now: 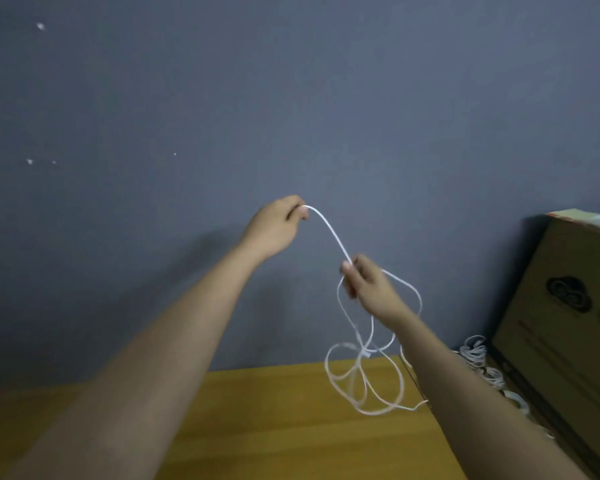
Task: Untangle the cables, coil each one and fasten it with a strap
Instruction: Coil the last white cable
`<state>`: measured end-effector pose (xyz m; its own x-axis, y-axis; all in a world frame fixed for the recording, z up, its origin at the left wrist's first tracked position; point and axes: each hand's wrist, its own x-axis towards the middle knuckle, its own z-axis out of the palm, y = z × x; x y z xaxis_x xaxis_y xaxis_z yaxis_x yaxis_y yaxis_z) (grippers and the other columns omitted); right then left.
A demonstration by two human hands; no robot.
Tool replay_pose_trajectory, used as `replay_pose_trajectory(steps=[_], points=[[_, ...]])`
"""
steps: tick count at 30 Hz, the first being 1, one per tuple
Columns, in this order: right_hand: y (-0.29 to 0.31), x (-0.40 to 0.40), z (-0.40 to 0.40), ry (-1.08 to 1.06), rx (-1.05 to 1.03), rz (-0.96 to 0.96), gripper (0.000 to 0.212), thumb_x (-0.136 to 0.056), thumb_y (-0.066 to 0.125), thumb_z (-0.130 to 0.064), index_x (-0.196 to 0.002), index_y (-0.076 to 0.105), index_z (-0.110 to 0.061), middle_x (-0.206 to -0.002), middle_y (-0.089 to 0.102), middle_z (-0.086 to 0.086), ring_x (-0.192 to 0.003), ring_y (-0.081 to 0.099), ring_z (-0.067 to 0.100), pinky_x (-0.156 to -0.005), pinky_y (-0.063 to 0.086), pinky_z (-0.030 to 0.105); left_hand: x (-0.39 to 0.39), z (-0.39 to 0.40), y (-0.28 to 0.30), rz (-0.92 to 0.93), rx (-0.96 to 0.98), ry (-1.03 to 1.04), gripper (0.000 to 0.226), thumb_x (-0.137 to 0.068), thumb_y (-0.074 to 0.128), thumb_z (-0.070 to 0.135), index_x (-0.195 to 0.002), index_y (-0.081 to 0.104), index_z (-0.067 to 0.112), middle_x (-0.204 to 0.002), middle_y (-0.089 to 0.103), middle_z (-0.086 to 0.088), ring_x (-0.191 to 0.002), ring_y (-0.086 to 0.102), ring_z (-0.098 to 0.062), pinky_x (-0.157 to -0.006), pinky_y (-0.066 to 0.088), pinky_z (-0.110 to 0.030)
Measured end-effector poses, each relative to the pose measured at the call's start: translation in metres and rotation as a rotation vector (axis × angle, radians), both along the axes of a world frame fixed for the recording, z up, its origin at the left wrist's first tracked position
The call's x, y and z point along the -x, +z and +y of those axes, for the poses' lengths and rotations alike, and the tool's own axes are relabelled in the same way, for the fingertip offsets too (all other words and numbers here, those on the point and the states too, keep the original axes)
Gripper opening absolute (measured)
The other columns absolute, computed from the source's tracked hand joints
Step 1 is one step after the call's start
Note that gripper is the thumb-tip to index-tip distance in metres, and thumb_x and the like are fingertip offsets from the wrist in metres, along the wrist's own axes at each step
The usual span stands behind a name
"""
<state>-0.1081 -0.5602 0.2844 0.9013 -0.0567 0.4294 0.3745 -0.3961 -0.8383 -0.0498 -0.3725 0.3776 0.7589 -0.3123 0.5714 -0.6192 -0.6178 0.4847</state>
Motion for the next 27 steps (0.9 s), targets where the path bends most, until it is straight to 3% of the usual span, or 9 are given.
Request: replay_pose_trajectory(steps=[4, 8, 10, 13, 16, 20, 22, 24, 27], points=[[-0.047, 0.000, -0.010, -0.063, -0.106, 0.268, 0.034, -0.103, 0.036, -0.012, -0.072, 0.049, -0.010, -0.049, 0.042, -0.001, -0.044, 0.045, 0.011, -0.058, 0.045, 0.031, -0.006, 0.006, -0.003, 0.217, 0.273, -0.029, 0.023, -0.098, 0.045, 0.012, -0.077, 0.055, 0.016, -0.064, 0.053, -0.013, -0.055, 0.056, -0.019, -0.063, 0.044, -0.032], [-0.016, -0.012, 0.005, -0.388, -0.154, 0.003, 0.030, -0.103, 0.039, -0.017, -0.077, 0.053, -0.011, -0.060, 0.043, -0.001, -0.051, 0.040, 0.010, -0.053, 0.035, 0.024, 0.012, 0.003, -0.021, 0.743, 0.654, -0.349, 0.025, -0.103, 0.038, 0.014, -0.081, 0.050, 0.013, -0.055, 0.037, 0.002, -0.033, 0.029, -0.001, -0.037, 0.025, -0.015], [-0.009, -0.013, 0.010, -0.427, 0.186, -0.039, 0.025, -0.102, 0.041, -0.021, -0.088, 0.059, -0.011, -0.069, 0.056, 0.004, -0.065, 0.050, 0.022, -0.059, 0.033, 0.030, 0.021, 0.000, -0.025, 0.885, 0.796, -0.530, 0.027, -0.104, 0.036, 0.019, -0.083, 0.051, 0.010, -0.048, 0.037, 0.006, -0.036, 0.026, -0.002, -0.036, 0.020, -0.013], [-0.031, -0.002, 0.022, -0.245, 0.802, 0.029, 0.023, -0.101, 0.038, -0.025, -0.106, 0.056, -0.012, -0.095, 0.064, 0.014, -0.088, 0.057, 0.037, -0.062, 0.032, 0.035, 0.023, -0.009, -0.027, 0.806, 0.975, -0.586, 0.028, -0.105, 0.031, 0.017, -0.084, 0.048, 0.010, -0.048, 0.043, 0.007, -0.038, 0.032, -0.002, -0.036, 0.025, -0.013], [-0.058, 0.025, 0.037, 0.024, 0.768, -0.137, 0.030, -0.100, 0.036, -0.030, -0.111, 0.057, -0.010, -0.102, 0.064, 0.011, -0.096, 0.057, 0.031, -0.072, 0.043, 0.039, 0.016, -0.009, -0.043, 0.597, 0.844, -0.371, 0.028, -0.106, 0.029, 0.018, -0.084, 0.046, 0.014, -0.071, 0.062, -0.003, -0.050, 0.056, -0.004, -0.049, 0.047, -0.015], [-0.051, 0.037, 0.037, -0.035, 0.559, -0.413, 0.025, -0.097, 0.045, -0.021, -0.111, 0.063, -0.012, -0.099, 0.063, 0.003, -0.093, 0.059, 0.018, -0.079, 0.045, 0.026, 0.017, -0.003, -0.098, 0.620, 0.432, -0.362, 0.025, -0.106, 0.029, 0.025, -0.087, 0.047, 0.022, -0.110, 0.064, -0.008, -0.082, 0.065, -0.014, -0.077, 0.051, -0.024], [-0.035, 0.031, 0.032, -0.133, 0.515, -0.424, 0.018, -0.093, 0.058, -0.025, -0.105, 0.064, -0.013, -0.086, 0.061, -0.006, -0.081, 0.058, 0.006, -0.072, 0.048, 0.027, 0.034, -0.001, -0.113, 0.650, 0.252, -0.382, 0.025, -0.105, 0.031, 0.028, -0.089, 0.049, 0.022, -0.088, 0.070, -0.003, -0.063, 0.065, -0.012, -0.064, 0.052, -0.025], [-0.025, 0.021, 0.024, -0.253, 0.450, -0.293, 0.027, -0.083, 0.071, -0.036, -0.093, 0.060, -0.013, -0.067, 0.050, -0.013, -0.064, 0.052, 0.000, -0.060, 0.041, 0.025, 0.051, 0.004, -0.119, 0.693, 0.231, -0.382, 0.034, -0.106, 0.027, 0.028, -0.081, 0.046, 0.015, -0.051, 0.059, 0.004, -0.038, 0.047, -0.008, -0.046, 0.039, -0.024], [-0.036, 0.008, 0.018, -0.116, 0.262, -0.087, 0.028, -0.081, 0.071, -0.035, -0.075, 0.058, -0.011, -0.056, 0.046, 0.001, -0.052, 0.037, 0.006, -0.055, 0.032, 0.026, 0.067, 0.017, -0.123, 0.795, 0.313, -0.534, 0.044, -0.106, 0.022, 0.030, -0.070, 0.039, 0.013, -0.037, 0.032, 0.006, -0.036, 0.022, -0.009, -0.044, 0.018, -0.027]])
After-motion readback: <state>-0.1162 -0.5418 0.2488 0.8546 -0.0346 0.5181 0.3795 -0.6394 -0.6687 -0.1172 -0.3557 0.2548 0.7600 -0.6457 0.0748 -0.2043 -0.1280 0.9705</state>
